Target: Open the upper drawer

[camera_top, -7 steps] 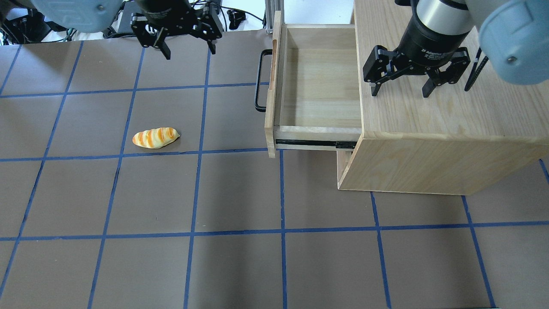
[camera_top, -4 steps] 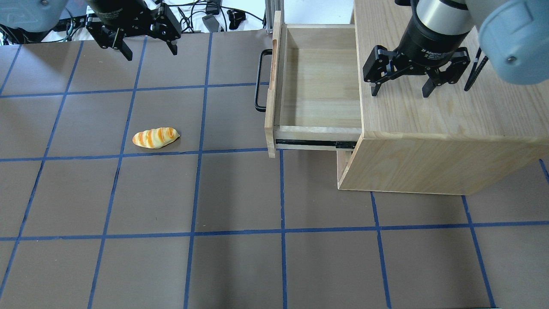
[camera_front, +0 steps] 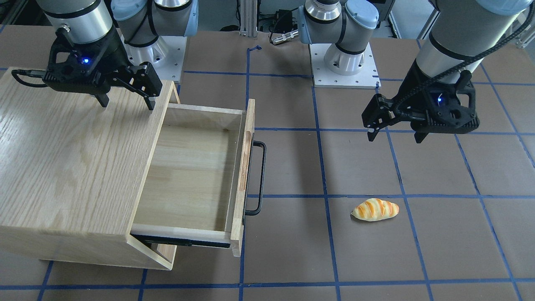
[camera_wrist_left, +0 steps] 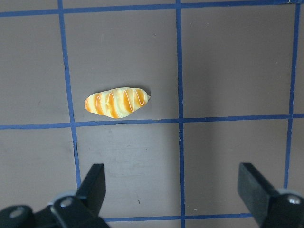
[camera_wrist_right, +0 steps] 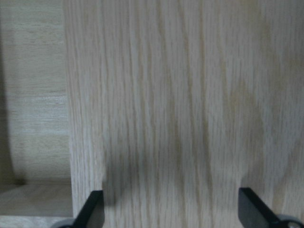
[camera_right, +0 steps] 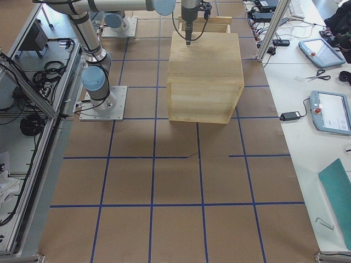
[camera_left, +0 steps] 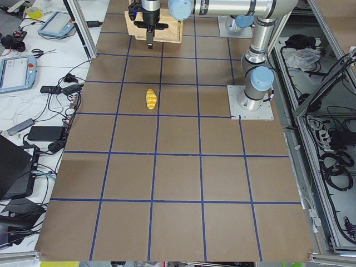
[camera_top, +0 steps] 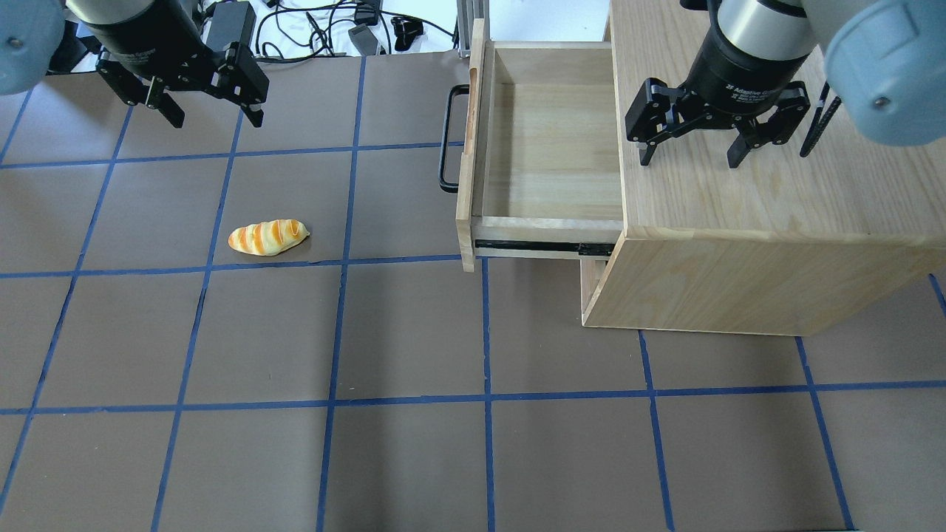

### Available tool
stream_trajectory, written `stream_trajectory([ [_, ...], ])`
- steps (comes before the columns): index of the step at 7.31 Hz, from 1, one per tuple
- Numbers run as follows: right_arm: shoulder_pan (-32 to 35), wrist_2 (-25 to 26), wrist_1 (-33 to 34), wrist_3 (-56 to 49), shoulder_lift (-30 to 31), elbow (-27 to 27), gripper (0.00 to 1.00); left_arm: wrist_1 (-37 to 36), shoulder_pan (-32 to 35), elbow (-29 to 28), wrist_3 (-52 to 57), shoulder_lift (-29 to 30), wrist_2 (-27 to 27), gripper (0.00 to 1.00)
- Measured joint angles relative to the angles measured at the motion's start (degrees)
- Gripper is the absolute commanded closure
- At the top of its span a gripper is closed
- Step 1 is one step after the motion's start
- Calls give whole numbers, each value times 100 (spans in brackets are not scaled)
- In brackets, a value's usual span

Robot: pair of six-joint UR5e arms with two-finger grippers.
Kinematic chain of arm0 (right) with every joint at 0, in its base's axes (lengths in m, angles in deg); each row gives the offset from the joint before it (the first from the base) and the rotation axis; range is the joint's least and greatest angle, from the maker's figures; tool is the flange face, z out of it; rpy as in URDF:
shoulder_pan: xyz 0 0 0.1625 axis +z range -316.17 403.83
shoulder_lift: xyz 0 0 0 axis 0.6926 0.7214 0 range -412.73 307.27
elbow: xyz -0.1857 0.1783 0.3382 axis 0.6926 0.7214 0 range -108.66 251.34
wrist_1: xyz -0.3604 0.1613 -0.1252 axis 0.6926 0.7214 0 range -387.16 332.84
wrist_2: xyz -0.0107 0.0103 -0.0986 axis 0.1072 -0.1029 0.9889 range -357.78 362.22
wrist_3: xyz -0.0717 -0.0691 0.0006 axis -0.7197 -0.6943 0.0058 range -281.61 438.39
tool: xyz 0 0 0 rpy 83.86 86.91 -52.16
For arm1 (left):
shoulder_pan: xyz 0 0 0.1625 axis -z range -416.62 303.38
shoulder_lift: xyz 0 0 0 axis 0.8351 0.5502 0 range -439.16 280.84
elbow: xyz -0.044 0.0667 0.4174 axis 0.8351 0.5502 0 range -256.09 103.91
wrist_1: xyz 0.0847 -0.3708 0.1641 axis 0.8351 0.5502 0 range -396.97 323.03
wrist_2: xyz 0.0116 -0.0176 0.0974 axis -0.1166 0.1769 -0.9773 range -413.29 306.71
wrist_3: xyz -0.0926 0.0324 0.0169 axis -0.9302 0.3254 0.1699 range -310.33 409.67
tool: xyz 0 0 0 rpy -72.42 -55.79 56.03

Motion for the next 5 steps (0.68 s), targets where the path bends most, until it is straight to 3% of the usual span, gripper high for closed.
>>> stream_trajectory([
  [5, -2, 0, 0, 0, 0, 0, 0, -34, -25, 296, 16, -227, -4, 0],
])
